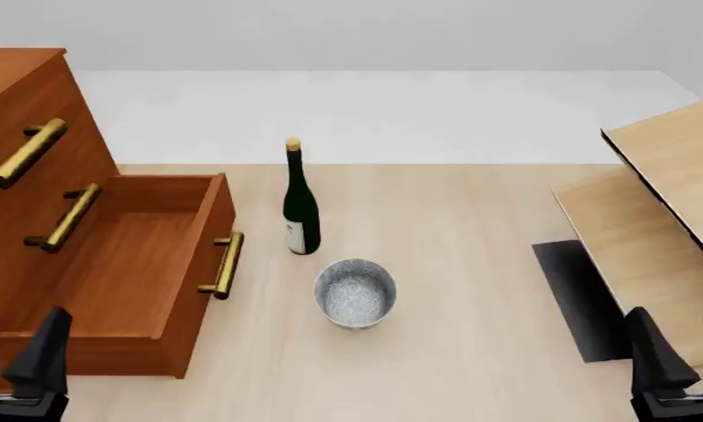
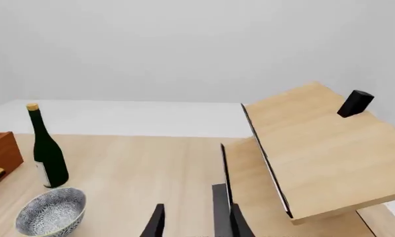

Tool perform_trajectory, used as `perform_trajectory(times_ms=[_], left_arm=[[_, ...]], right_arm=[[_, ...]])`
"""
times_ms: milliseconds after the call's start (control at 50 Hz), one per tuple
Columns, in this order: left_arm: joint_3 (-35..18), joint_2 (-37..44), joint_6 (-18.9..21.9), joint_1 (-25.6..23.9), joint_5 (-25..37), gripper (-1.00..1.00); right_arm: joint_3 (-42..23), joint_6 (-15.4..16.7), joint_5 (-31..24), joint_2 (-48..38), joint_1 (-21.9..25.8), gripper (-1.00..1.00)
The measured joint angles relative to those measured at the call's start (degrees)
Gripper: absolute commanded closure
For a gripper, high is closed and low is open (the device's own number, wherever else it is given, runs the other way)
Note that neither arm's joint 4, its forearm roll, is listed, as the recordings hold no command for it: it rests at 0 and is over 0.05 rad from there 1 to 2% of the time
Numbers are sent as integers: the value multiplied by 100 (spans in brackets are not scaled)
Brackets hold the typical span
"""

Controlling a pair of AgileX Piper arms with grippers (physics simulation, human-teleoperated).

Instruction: Put the wine bottle in the bottom drawer of the cabinet.

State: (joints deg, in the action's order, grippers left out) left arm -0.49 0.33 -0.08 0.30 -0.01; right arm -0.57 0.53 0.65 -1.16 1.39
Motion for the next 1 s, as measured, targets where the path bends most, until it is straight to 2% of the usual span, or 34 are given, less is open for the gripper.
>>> perform_trajectory(times_ms=[240, 400, 660, 1000], left_arm=[[-693, 585, -29, -27, 174, -100], [-1210, 1246, 168, -312, 238, -100], [-2323, 2767, -12, -733, 504, -100], [-3884, 4688, -39, -1083, 1386, -100]], right_arm=[[12, -69, -47, 41, -73, -100], [13, -110, -84, 57, -74, -100], [15, -169, -111, 44, -83, -100], [18, -232, -158, 42, -107, -100]])
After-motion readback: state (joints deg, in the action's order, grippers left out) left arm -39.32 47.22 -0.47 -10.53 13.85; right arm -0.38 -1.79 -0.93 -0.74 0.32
